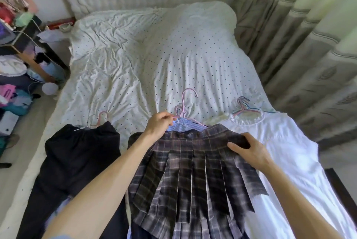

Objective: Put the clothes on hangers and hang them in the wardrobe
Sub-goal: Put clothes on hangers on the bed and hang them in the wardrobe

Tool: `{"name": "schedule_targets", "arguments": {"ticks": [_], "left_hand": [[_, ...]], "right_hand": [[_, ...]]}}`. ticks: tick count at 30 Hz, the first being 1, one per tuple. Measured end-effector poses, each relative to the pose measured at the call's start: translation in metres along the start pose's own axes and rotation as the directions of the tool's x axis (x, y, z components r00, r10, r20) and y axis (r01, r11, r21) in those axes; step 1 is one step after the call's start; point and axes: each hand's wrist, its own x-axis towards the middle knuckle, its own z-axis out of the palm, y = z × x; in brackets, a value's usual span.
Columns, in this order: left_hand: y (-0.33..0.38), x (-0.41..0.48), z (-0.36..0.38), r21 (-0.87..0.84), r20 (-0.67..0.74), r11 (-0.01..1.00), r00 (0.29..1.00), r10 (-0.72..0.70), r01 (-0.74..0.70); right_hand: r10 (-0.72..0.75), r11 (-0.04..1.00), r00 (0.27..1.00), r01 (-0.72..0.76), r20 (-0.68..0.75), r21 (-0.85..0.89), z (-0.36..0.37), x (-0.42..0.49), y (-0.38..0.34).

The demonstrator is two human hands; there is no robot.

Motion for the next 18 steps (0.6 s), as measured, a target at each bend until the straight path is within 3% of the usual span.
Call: {"name": "schedule_targets", "arguments": {"ticks": [7, 13, 16, 18], "left_hand": [[-0.007, -0.002, 0.005, 0.012, 0.230, 1.000, 0.973, -0.025, 0.023], [0.017, -0.005, 0.001, 0.031, 0.301, 0.999, 0.953, 0.027, -0.038], [0.034, -0.009, 0.000, -0.009, 0.309, 0.999, 0.950, 0.044, -0.044], [0.043, -0.015, -0.002, -0.029, 0.300, 0.998, 0.952, 0.055, -0.049]], "right_hand": [[0.191, 0.981, 0.982, -0.191, 0.012, 0.026, 0.031, 0.000, 0.016], [-0.194, 0.943, 0.978, 0.164, -0.080, -0.288, 0.029, -0.011, -0.038], [-0.294, 0.919, 0.955, 0.271, -0.039, -0.288, 0.032, -0.005, -0.065], [-0.291, 0.904, 0.956, 0.267, -0.023, -0.334, 0.034, -0.001, -0.070]]}}
